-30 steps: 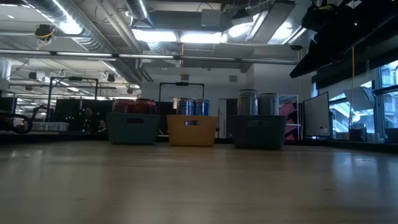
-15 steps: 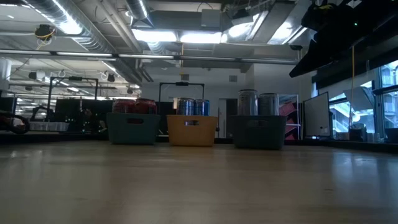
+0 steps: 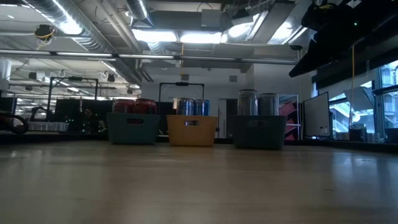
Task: Sort soda cans
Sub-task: Put the white-pink soda can into the blue bin
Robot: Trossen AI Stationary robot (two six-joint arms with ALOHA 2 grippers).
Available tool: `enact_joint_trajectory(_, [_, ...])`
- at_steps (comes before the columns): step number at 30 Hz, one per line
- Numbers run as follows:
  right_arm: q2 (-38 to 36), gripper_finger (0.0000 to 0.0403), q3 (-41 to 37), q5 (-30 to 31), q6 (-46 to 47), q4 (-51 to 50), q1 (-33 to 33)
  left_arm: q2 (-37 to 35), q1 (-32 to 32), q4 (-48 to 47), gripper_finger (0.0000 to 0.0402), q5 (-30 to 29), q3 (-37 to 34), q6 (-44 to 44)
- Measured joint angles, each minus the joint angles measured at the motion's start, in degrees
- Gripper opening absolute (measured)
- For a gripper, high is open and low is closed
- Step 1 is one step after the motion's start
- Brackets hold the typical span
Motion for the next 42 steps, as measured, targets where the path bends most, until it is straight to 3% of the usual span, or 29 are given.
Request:
enact_joint_trajectory(10, [0.00,0.0005,0.00,-0.12,0.76,0.17,0.02,0.79,-0.99,-0.26,0.0347,-0.02,-1.34,-2.86])
enact_joint_trajectory(20, [0.00,0.0005,0.00,-0.44,0.76,0.23,0.02,0.85,-1.90,6.09,0.0347,-0.01,-5.42,-1.33])
enact_joint_trajectory(28, [0.00,0.0005,0.00,-0.43,0.76,0.20,0.02,0.87,-1.92,8.85,0.0345,4.05,-9.40,0.51])
enact_joint_trajectory(32, [0.00,0.0005,0.00,-0.42,0.76,0.30,0.02,0.87,-1.71,9.59,0.0315,4.24,-10.38,0.49])
enact_joint_trajectory(37, [0.00,0.0005,0.00,-0.44,0.74,0.24,0.02,0.81,-0.41,9.75,0.0246,4.70,-10.73,-0.20])
enact_joint_trajectory(42, [0.00,0.0005,0.00,-0.42,0.19,0.22,0.02,0.51,2.94,9.40,0.0245,4.54,-10.84,0.20])
